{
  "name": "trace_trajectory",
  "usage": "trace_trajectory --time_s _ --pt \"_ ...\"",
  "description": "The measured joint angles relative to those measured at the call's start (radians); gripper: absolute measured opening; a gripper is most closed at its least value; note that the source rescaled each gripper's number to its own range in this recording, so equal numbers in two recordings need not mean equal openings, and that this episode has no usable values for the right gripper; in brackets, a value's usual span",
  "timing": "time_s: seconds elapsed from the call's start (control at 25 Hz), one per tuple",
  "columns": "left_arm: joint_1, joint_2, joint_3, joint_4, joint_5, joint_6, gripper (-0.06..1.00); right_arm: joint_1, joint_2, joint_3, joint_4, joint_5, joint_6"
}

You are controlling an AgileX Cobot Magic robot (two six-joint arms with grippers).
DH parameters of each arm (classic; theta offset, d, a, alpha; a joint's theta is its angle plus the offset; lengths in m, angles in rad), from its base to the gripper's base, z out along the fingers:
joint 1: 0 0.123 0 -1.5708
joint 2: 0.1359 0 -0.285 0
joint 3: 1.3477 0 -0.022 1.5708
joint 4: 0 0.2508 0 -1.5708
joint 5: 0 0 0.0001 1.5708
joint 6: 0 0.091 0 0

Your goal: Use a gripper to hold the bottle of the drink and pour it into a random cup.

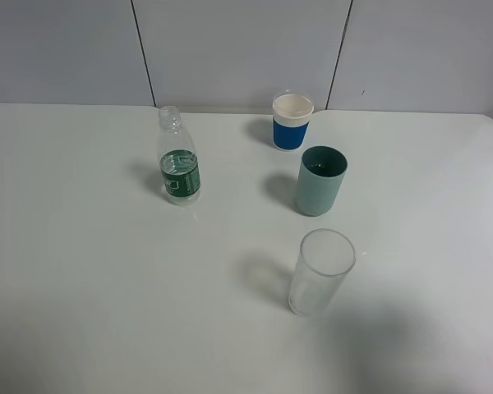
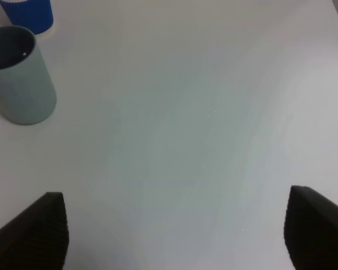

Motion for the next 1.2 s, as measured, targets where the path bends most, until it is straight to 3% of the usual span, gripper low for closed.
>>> trace_trajectory --time_s 1.2 --pt "0.000 0.000 0.000 0.000 0.000 0.000 0.76 0.000 0.000 0.000 0.000 0.000 0.000"
